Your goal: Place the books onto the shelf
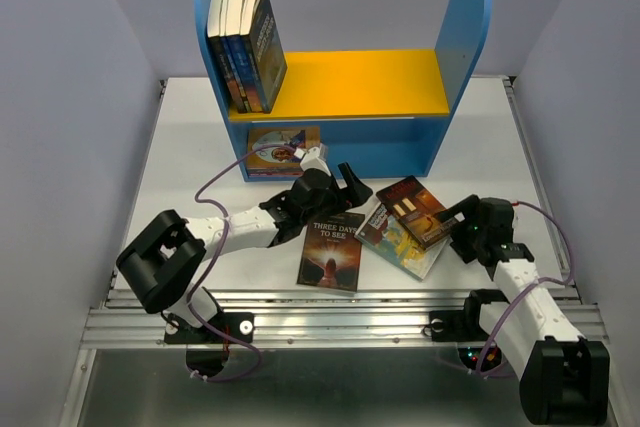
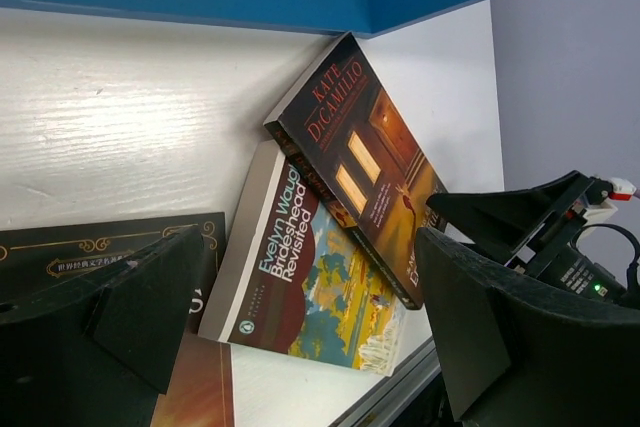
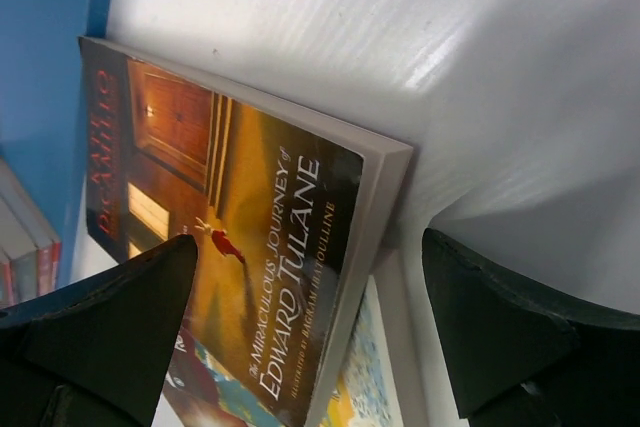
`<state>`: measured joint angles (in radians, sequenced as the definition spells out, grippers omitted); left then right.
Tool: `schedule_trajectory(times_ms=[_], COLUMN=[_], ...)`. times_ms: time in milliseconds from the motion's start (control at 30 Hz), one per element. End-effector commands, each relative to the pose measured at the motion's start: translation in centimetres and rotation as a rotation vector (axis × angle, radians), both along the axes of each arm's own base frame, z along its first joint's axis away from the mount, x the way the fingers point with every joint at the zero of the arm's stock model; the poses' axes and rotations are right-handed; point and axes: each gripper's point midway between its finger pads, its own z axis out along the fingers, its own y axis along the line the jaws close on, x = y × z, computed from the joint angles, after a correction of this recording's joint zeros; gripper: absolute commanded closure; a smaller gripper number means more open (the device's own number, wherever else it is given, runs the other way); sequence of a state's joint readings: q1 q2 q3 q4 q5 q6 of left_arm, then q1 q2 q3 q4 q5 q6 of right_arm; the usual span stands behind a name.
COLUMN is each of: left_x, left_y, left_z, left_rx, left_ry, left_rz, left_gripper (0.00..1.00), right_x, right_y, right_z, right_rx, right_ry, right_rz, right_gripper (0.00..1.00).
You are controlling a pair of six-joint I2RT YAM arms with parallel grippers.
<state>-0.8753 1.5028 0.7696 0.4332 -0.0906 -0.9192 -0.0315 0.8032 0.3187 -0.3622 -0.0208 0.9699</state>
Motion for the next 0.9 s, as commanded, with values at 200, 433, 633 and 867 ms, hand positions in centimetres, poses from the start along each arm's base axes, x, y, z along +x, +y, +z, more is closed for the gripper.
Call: schedule_trajectory(times_ms=[200, 433, 633, 867], left_x=[0.3, 0.2, 0.2, 0.1], left_y=[-0.6, -0.1, 0.0, 0.0], left_z=[2.6, 3.8, 4.1, 4.0], left_rx=[-0.077, -0.105, -0.111, -0.110], left_ry=[-0.050, -0.067, -0.070, -0.069], left_rz=[0.006, 0.020, 0.021, 0.019], left_gripper=[0.01, 0.01, 0.02, 0.01], right_x=[0.6, 0.0, -0.2, -0.5], right_y=[-0.3, -0.6, -0.7, -0.6], right_z=[-1.9, -3.6, -4.4, -4.8], right_rx=[0.057, 0.086, 0.099, 0.100], right_ry=[-0.033, -0.021, -0.013, -0.010], right_rz=[-0.090, -0.135, -0.149, -0.142], right_gripper=[0.05, 0.13, 0.33, 0.58])
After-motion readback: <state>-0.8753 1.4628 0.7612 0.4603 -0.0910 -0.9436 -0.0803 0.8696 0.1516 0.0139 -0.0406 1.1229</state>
